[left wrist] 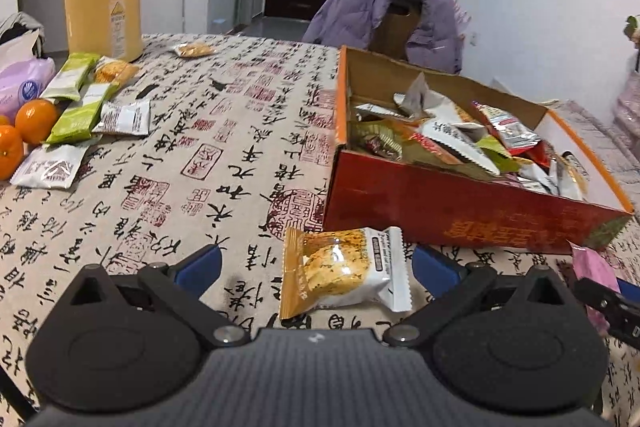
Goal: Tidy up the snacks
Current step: 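Grasp the pink candy packet with the right tool while the left tool grasps a crisp packet, then carry both packets into the box and open both tools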
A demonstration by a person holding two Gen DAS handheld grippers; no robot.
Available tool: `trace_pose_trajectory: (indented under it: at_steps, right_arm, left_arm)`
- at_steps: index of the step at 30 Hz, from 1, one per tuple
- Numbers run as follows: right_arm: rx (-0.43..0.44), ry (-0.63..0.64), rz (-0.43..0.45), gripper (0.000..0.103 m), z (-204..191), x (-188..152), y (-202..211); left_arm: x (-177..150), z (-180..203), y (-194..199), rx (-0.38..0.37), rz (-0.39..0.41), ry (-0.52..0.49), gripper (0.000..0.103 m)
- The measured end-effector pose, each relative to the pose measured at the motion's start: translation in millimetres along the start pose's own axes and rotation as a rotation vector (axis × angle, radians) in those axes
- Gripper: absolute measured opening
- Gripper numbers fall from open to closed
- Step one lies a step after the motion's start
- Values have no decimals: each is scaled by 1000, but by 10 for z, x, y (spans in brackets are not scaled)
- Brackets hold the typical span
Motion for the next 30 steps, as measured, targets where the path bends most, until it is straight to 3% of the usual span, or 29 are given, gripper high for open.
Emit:
trace_pose_trajectory:
  at_steps: [5,8,10,17,18,30]
  right_arm:
    - [15,-16,13,61,15,-18,22]
    - [23,-23,11,61,17,-23,24]
    - [28,-24,10,61,10,-26,23]
    - [38,-16,8,61,-15,-43,24]
    - [38,-13,8,61,-19,-45,26]
    - [51,-4,22,61,-43,-48,63]
  left_arm:
    - [-29,65,-78,11,1,-29,103]
    - [-70,102,-117,0,-7,-50,90]
    - [-101,114,-148,-12,-20,-53,75]
    - [-162,155,-97,-30,20,-83,64]
    - [-157,156,-82,-29,29,-85,57]
    - [-116,204,256,-47,114,-114,53]
Point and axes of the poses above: each gripper's, at about its wrist camera, not at the fingertips, and y roughly against the way its jaws point, z to its right, x to its top, the point moved 1 cm from there along -y, roughly the way its jaws point, and after that the axes turned 13 degrees about z, right-handed, at the moved point
